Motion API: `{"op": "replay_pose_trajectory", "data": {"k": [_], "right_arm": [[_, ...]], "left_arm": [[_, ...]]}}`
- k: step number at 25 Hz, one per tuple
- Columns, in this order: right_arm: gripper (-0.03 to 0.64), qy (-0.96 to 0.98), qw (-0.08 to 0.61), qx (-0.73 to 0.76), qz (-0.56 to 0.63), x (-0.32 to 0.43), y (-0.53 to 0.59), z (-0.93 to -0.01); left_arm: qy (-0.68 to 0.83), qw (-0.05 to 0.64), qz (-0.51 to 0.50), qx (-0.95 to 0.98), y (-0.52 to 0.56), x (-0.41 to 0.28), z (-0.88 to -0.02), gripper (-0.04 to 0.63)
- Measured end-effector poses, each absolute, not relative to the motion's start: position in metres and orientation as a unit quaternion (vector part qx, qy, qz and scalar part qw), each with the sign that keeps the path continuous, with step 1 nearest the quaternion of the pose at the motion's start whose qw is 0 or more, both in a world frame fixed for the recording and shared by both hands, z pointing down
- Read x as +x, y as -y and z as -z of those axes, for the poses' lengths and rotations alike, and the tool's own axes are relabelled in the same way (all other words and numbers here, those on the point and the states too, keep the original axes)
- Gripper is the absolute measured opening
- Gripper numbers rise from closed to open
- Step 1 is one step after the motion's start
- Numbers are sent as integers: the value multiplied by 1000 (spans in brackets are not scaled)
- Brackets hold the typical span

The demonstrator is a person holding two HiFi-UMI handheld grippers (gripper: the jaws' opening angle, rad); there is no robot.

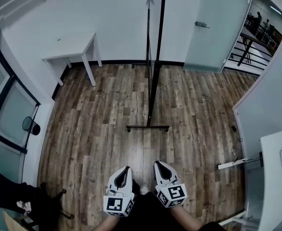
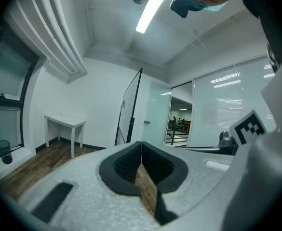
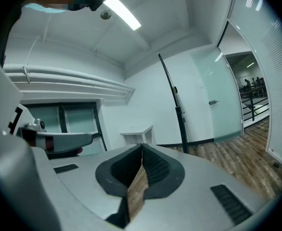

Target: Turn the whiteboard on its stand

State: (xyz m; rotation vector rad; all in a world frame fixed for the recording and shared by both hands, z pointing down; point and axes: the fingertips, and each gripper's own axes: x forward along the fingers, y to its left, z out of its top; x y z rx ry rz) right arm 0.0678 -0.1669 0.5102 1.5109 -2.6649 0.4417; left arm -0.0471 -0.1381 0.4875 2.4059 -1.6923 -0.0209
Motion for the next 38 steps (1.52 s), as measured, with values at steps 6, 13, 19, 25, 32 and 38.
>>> {"op": "replay_pose_trajectory", "data": {"k": [6, 13, 19, 25, 32, 38], "right_arm": [[14, 860, 27, 490, -141, 63, 211, -514], [14, 849, 25, 509, -139, 60, 278, -514], [14, 836, 23, 529, -141, 59, 332, -514], [14, 828, 29, 543, -139, 52, 383, -518], [15, 816, 32, 563, -124, 47, 447, -520], [15, 810, 34, 575, -114, 42, 510, -522]], "left_arm": [[567, 101, 10, 818, 190, -50, -489, 18], [555, 102, 14, 825, 263, -59, -486, 18], [539, 105, 8, 835, 324, -63, -486, 18], [520, 98, 11, 848, 377, -70, -482, 18], [508, 105, 9, 855, 427, -81, -485, 18], [498, 110, 11, 860, 474, -94, -486, 18]]}}
